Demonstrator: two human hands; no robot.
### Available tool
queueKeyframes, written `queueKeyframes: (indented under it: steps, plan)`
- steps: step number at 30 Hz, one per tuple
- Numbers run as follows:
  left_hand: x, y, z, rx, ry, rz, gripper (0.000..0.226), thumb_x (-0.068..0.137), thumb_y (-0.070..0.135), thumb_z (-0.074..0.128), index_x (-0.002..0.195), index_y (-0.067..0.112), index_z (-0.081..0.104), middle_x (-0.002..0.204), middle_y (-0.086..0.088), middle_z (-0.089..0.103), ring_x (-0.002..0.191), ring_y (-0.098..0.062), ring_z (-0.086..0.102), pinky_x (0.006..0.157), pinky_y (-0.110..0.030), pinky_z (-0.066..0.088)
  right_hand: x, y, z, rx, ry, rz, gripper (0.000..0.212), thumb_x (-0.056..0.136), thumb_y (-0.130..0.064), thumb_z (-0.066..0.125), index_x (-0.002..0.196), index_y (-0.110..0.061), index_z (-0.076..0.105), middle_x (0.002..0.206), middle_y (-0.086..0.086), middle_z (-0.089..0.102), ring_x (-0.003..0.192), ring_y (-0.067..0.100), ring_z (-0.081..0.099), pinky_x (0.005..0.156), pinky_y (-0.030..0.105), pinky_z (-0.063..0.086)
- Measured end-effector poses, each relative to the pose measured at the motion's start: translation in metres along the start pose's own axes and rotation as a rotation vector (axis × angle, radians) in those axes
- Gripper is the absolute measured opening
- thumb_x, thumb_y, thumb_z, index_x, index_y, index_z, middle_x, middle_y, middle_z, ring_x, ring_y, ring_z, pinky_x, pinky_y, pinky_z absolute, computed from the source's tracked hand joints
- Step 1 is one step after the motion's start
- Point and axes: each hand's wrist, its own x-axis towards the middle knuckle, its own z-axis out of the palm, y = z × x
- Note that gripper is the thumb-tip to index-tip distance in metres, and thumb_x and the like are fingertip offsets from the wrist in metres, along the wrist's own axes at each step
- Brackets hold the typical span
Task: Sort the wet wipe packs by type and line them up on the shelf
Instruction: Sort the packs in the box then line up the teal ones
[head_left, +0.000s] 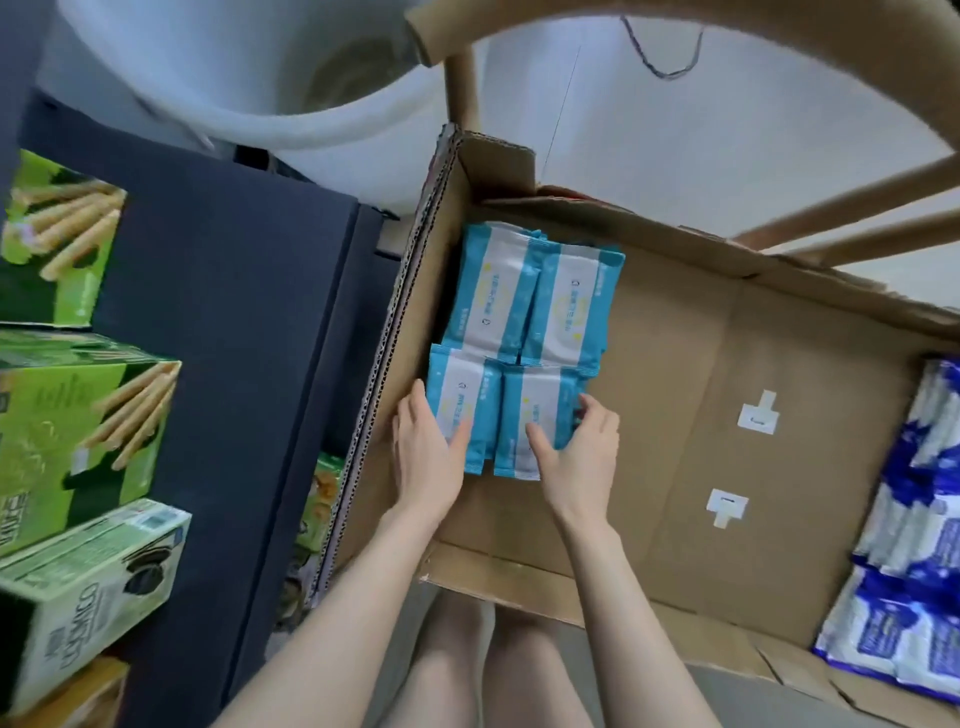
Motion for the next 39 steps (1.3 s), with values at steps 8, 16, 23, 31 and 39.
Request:
queueKeyframes:
  steps: [8,16,23,31,39]
  plan:
    - [0.008,0.000,0.020,0.059,0.150,-0.005,0.063,0.079,0.021,0.073,0.132,0.005,0.044,0.120,-0.012,0.046,0.113,-0.026,0.042,0.094,-0.031,0.031,0.019,0.014,0.010,0.101,0.014,0.060,0.049,0.075,-0.024,0.078,0.112,-0.010,0.050,0.107,0.003,0.055,0.092,0.017,0.052,0.080,0.026,0.040]
    - [-0.020,0.013,-0.011,-0.157,0.077,0.051,0.016,0.095,0.018,0.053,0.100,0.003,0.053,0.099,-0.006,0.055,0.086,-0.017,0.051,0.062,-0.010,0.035,0.001,0.000,-0.017,0.276,-0.090,0.021,0.017,0.083,-0.021,0.069,0.076,-0.013,0.055,0.085,0.006,0.057,0.070,0.014,0.049,0.061,0.013,0.036]
    - [-0.104,0.022,-0.077,-0.441,0.077,0.037,0.007,0.088,0.012,0.063,0.087,0.007,0.058,0.084,-0.007,0.067,0.077,-0.016,0.066,0.068,-0.033,0.053,-0.081,-0.023,-0.090,0.520,-0.181,-0.063,0.046,0.086,-0.032,0.060,0.075,0.010,0.043,0.068,0.006,0.038,0.065,0.013,0.031,0.059,0.031,0.025]
    - [-0.230,0.016,-0.124,-0.828,0.171,0.014,0.042,0.072,-0.012,0.071,0.096,0.018,0.056,0.095,-0.006,0.069,0.082,-0.011,0.066,0.074,-0.028,0.056,-0.172,-0.043,-0.150,0.577,-0.292,-0.227,0.019,0.089,-0.019,0.062,0.094,-0.001,0.059,0.083,0.007,0.058,0.074,0.015,0.050,0.068,0.029,0.042]
    - [-0.370,-0.023,-0.129,-1.169,0.493,0.007,0.010,0.087,0.008,0.062,0.092,0.017,0.062,0.087,0.000,0.072,0.084,-0.012,0.068,0.069,-0.029,0.057,-0.268,-0.039,-0.184,0.611,-0.525,-0.392,0.012,0.090,-0.007,0.061,0.094,-0.008,0.050,0.084,0.007,0.067,0.074,0.015,0.064,0.065,0.026,0.054]
